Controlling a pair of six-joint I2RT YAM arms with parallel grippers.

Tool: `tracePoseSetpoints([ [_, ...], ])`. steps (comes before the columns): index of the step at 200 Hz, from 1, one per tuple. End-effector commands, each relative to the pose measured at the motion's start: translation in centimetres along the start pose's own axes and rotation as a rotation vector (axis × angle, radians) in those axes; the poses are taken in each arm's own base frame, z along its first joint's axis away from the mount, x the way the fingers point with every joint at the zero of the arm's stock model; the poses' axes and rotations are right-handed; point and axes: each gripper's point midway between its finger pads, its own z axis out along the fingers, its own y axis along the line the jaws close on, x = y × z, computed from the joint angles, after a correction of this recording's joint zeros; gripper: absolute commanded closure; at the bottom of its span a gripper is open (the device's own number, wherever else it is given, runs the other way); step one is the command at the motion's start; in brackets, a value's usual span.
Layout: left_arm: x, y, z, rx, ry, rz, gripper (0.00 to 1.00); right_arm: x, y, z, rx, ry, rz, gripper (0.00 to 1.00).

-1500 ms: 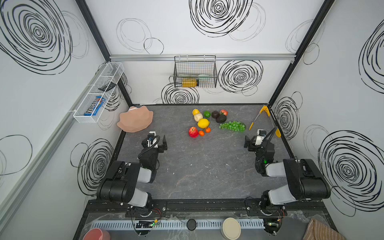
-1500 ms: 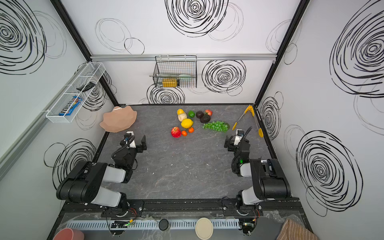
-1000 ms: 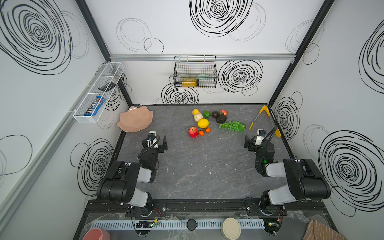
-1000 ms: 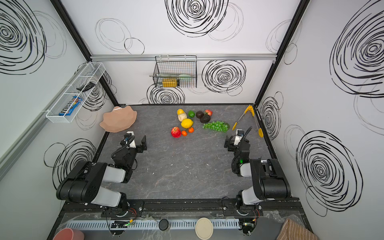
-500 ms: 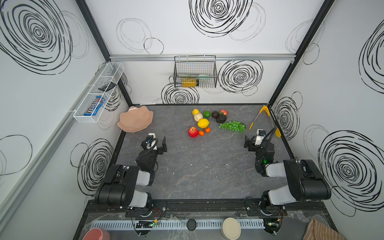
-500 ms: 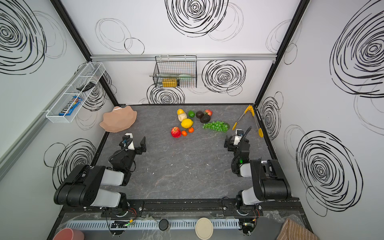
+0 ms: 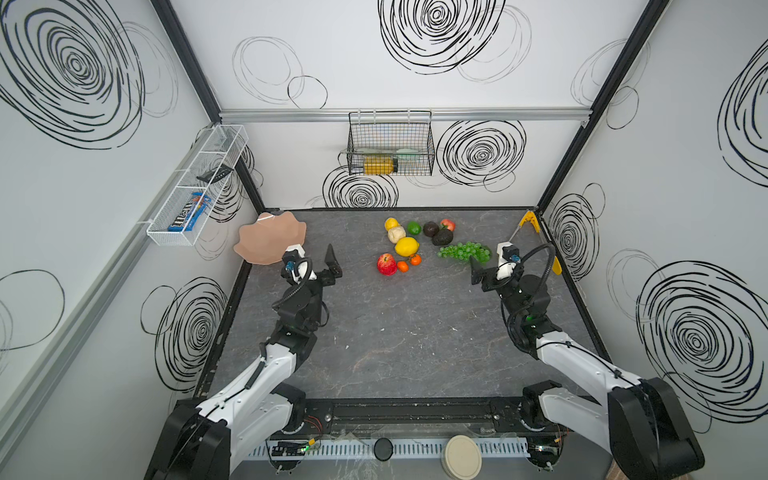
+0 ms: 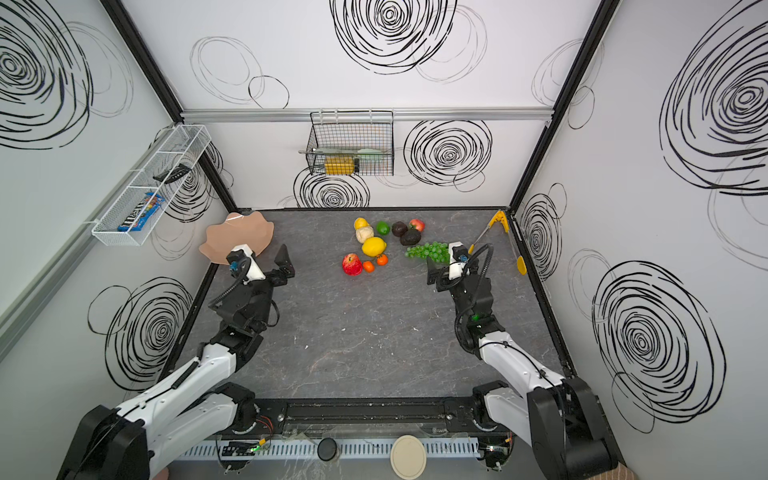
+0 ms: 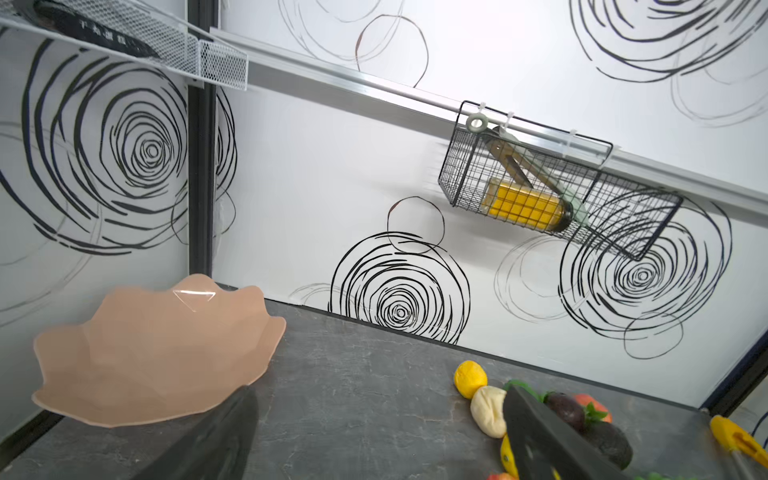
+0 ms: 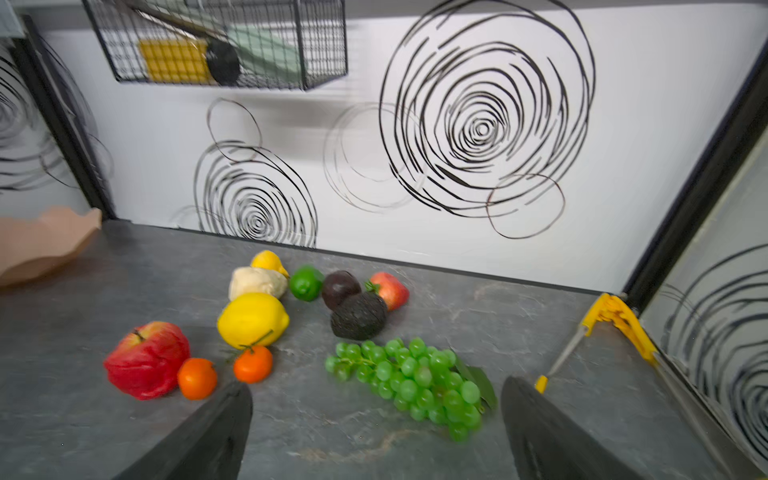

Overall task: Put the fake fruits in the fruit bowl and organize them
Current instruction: 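Grasp the pink bowl rim with the left gripper while the right arm advances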

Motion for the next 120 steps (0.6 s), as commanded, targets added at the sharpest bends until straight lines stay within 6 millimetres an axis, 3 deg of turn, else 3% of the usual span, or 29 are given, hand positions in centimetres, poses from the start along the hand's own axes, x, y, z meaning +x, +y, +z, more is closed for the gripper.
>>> tracePoseSetpoints([
  [1, 4.1, -1.2, -0.2, 0.067, 0.18, -0.111, 0.04, -2.2, 0.3, -0.6, -0.009, -0.007, 0.274, 0.03],
  [16, 5.4, -0.5, -0.5, 0.04, 0.205, -0.225, 0.04, -1.7, -1.1, -0.9, 0.088, 0.056, 0.499, 0.03],
  [29, 5.4, -0.4, 0.3, 0.08, 0.213, -0.248, 0.04, -1.0, -1.9, -1.3, 0.12, 0.098, 0.599, 0.03],
  [46, 7.1, 2.1, 1.9, -0.094, 0.324, -0.206, 0.04, -0.2, -1.2, -1.1, 0.008, 0.146, 0.613, 0.03],
  [62, 8.4, 4.0, 3.3, -0.231, 0.422, -0.166, 0.04, 2.1, -1.5, -0.9, 0.021, 0.228, 0.625, 0.03],
  [90, 10.1, 6.7, 4.1, -0.347, 0.519, -0.291, 0.04, 4.7, -0.8, -0.4, 0.006, 0.313, 0.63, 0.03],
  [120, 9.5, 10.0, 4.5, -0.488, 0.538, -0.387, 0.04, 5.7, 0.1, -0.1, -0.03, 0.362, 0.669, 0.03],
])
